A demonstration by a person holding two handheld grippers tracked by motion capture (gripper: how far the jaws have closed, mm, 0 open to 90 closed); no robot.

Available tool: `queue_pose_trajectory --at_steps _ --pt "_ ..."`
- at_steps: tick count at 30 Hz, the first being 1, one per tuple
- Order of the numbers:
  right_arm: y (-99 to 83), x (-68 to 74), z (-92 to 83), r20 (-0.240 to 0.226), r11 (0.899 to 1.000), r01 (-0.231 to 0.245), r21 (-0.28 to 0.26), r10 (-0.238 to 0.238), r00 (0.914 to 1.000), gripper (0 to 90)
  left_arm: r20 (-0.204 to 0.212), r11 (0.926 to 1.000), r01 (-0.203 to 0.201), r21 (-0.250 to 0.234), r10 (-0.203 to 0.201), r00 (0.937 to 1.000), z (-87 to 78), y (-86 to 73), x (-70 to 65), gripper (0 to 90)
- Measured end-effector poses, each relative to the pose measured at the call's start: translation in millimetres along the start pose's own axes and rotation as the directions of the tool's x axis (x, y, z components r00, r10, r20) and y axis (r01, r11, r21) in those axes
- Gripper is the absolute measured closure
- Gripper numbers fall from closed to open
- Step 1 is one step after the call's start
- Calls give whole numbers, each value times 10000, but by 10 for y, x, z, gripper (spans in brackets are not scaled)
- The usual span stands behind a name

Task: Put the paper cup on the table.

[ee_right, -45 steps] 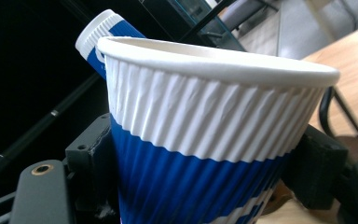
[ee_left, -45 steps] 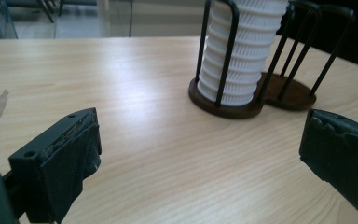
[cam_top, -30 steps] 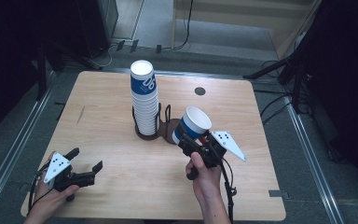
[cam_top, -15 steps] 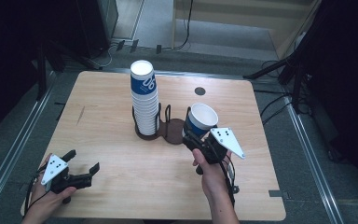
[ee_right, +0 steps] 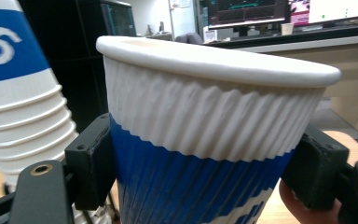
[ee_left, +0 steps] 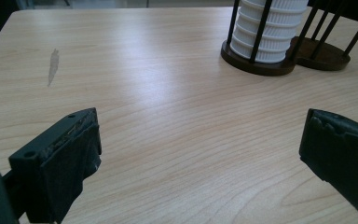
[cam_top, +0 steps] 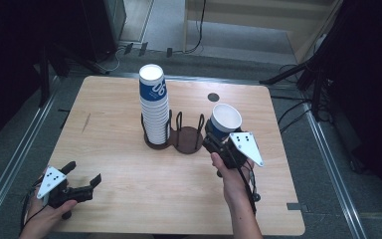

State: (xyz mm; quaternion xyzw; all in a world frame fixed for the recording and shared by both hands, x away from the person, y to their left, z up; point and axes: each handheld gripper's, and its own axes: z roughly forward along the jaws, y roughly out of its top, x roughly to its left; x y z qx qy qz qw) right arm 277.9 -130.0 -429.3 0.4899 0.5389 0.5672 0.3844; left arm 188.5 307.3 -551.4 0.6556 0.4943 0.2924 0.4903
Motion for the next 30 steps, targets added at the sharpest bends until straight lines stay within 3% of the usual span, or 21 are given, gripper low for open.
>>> queue_pose_trajectory --at_steps 12,17,25,30 --pt "16 -184 100 429 9986 490 -204 -481 9979 217 65 9998 172 53 -172 9998 -15 -2 41 0" --pt "16 -232 154 571 9960 841 -309 -822 9950 217 93 9998 175 120 -176 9998 -13 -1 49 0" --pt "37 -284 240 761 9960 860 -239 -839 9936 217 99 9996 207 193 -209 9997 -13 1 63 0" --pt "38 -310 312 890 9929 1149 -310 -1117 9897 217 98 9995 221 227 -223 9997 -11 2 62 0"
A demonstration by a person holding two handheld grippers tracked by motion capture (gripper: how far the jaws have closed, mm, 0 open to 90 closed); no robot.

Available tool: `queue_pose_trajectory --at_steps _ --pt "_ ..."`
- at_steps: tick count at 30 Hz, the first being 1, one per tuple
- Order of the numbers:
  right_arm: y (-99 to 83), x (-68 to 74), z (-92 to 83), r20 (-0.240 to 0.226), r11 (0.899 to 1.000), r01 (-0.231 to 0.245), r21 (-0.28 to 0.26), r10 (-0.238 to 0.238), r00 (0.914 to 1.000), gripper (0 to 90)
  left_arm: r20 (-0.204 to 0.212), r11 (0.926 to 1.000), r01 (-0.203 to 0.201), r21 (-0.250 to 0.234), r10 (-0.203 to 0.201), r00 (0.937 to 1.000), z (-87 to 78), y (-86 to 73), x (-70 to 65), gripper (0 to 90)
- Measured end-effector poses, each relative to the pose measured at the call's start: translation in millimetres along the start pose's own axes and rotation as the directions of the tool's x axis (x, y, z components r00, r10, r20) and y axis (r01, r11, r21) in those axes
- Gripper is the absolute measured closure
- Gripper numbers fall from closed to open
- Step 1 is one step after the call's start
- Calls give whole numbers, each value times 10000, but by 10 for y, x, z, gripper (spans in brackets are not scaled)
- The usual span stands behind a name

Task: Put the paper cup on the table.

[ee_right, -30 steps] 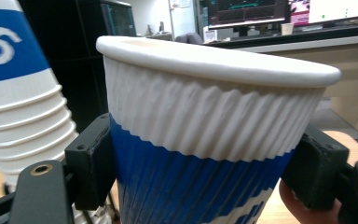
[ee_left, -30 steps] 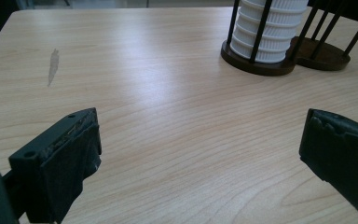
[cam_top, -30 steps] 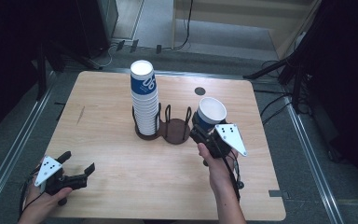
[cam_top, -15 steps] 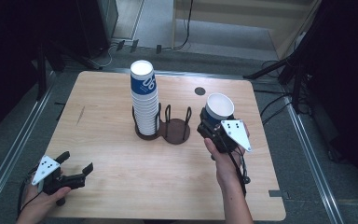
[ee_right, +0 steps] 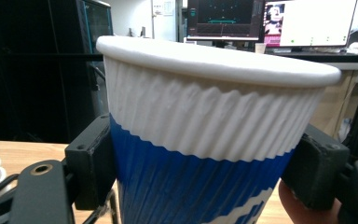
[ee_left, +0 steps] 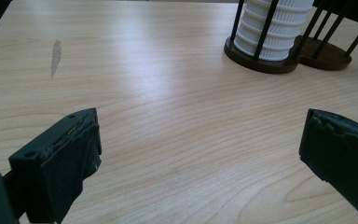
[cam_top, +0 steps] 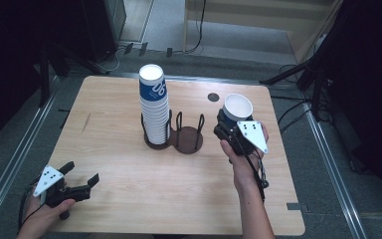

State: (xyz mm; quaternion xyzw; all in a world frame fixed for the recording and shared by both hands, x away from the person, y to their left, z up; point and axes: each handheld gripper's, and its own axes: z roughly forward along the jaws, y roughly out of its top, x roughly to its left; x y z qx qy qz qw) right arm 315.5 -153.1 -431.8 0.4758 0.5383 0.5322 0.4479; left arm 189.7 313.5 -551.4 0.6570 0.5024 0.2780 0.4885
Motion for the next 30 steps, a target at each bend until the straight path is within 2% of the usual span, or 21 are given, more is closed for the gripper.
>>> queue_pose_trajectory --at_steps 5,13,19,26,30 --pt "-39 -34 71 170 9999 117 -26 -117 9998 217 -11 10000 -3 2 3 10000 4 1 -2 0" --pt "-163 -104 174 494 9992 314 245 -326 9982 217 24 10000 23 80 -23 10000 11 5 2 0" --pt "-296 -137 266 679 9978 534 398 -560 9961 217 50 9999 4 158 -5 10000 13 7 3 0" --pt "-489 -188 386 877 9983 271 518 -316 9956 215 47 9999 39 156 -40 10000 16 7 3 0" --pt "-609 -227 467 902 9953 482 839 -557 9944 214 49 9999 23 167 -24 10000 16 8 4 0"
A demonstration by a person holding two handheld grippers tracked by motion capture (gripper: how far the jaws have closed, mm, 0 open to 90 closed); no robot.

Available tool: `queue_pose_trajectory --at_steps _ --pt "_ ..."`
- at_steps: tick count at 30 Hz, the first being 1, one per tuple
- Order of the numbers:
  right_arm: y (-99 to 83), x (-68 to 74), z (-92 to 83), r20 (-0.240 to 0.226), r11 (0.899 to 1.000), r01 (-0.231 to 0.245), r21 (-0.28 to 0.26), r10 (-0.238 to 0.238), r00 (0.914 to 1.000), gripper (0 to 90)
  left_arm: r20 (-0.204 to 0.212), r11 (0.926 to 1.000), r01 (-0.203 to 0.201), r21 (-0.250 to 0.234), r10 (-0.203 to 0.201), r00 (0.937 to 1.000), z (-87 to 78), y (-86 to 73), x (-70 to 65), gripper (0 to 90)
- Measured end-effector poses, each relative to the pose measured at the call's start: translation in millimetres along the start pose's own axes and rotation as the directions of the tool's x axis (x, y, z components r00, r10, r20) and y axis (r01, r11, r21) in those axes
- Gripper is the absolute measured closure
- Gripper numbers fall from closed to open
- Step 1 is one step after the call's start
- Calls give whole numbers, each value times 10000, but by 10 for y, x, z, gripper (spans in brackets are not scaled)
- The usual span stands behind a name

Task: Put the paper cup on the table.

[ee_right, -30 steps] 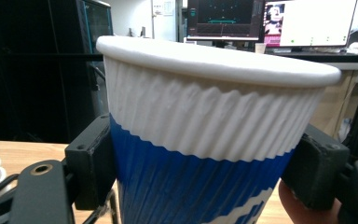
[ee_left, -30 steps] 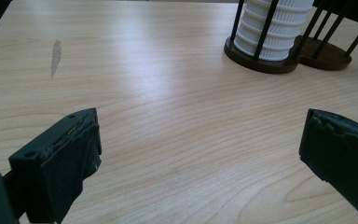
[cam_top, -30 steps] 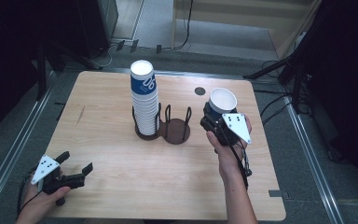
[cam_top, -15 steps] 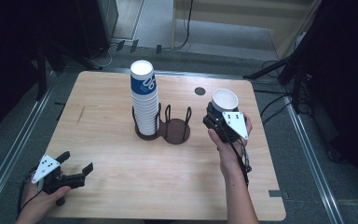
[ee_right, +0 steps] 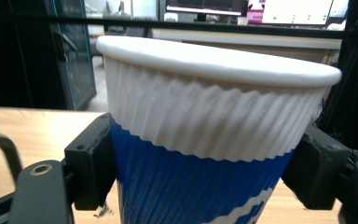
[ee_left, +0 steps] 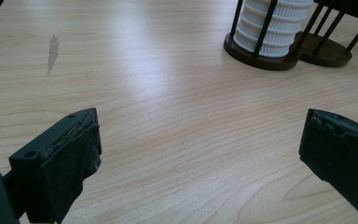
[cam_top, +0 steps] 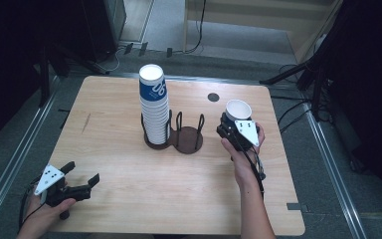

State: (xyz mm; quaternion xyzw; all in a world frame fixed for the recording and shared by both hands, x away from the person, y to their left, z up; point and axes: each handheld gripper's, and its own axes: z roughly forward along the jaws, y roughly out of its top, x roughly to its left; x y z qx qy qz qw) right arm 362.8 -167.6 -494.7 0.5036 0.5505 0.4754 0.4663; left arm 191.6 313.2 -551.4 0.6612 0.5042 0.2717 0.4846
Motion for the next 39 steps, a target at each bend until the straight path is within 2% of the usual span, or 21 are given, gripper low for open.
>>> queue_pose_trajectory --at_steps 3,7,15,16,18,25,29,31,39 --pt "-109 -17 76 -26 9988 311 386 -310 9995 214 2 10000 -12 13 12 10000 2 1 -3 0" --pt "-182 -18 126 -53 9968 454 656 -451 9990 212 -4 10000 -30 29 30 10000 3 1 -2 0" --pt "-280 -48 221 -41 9919 237 1247 -234 9997 203 -18 10000 -39 50 39 10000 4 2 -5 0" --pt "-310 -57 245 18 9881 90 1536 -93 10000 200 -17 10000 -42 51 42 10000 4 2 -5 0" --pt "-338 -62 262 48 9858 210 1666 -221 9997 199 -19 10000 -50 44 50 10000 4 2 -5 0" --pt "-386 -65 304 53 9785 461 2012 -481 9988 191 -17 10000 -55 44 55 10000 5 2 -7 0" --pt "-405 -59 316 12 9732 343 2276 -355 9994 174 -21 10000 -60 34 60 10000 5 2 -7 0" --pt "-420 -53 316 -71 9709 506 2339 -503 9987 171 -15 10000 -70 44 70 10000 5 2 -7 0" --pt "-415 -68 307 -73 9706 413 2371 -407 9991 159 -17 10000 -72 35 72 10000 5 2 -8 0"
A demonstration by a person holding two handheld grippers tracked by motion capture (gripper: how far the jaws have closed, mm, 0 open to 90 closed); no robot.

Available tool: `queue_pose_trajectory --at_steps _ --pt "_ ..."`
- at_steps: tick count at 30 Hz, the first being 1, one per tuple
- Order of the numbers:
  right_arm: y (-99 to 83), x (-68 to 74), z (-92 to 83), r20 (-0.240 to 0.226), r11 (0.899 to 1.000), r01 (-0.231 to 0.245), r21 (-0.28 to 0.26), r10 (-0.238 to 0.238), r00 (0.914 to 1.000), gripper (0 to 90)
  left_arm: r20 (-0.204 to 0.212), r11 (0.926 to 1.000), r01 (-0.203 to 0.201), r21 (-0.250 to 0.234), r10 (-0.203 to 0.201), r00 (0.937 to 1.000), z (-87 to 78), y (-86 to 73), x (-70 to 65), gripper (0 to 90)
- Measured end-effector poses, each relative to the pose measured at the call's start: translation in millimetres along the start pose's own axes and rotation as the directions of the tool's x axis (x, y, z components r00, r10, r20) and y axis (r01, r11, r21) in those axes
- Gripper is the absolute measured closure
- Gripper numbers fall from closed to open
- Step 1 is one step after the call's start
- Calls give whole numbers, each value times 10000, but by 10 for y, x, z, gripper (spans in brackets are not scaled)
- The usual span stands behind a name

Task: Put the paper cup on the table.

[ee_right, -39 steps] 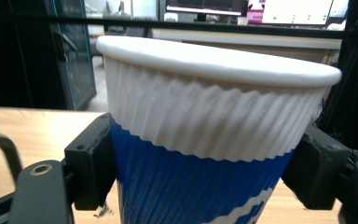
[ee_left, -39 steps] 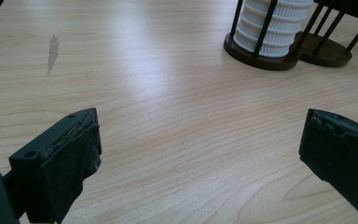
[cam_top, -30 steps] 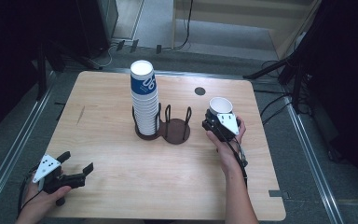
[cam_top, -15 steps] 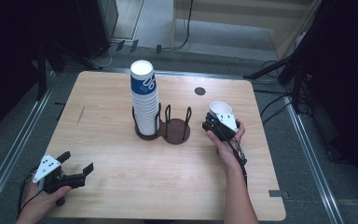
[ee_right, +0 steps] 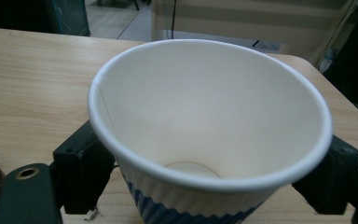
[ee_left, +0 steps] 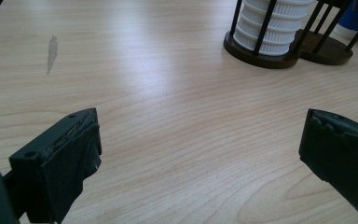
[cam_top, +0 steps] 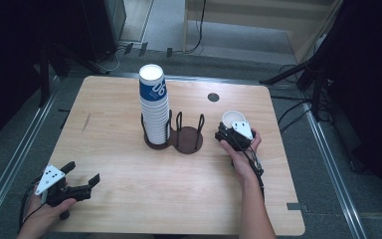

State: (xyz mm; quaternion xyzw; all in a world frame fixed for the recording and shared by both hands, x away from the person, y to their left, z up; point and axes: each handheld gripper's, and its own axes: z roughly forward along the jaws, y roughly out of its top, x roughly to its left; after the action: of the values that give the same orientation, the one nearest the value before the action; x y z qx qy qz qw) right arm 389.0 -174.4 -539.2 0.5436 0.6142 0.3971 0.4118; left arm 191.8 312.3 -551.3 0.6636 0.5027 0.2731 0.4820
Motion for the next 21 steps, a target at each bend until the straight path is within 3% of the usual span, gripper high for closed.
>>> queue_pose_trajectory --at_steps 4,5,16,21 --pt "32 -25 -22 -271 9989 -409 232 415 9988 69 -1 10000 0 4 0 10000 0 0 0 0" --pt "53 -51 -36 -552 9981 -534 299 550 9970 29 -2 10000 2 3 -2 10000 0 0 -1 0" --pt "180 -97 -200 -1141 9965 -832 108 839 9899 3 -10 10000 22 12 -22 10000 1 1 0 0" --pt "226 -108 -274 -1126 9965 -835 -12 829 9902 0 4 10000 46 20 -46 10000 2 1 0 0"
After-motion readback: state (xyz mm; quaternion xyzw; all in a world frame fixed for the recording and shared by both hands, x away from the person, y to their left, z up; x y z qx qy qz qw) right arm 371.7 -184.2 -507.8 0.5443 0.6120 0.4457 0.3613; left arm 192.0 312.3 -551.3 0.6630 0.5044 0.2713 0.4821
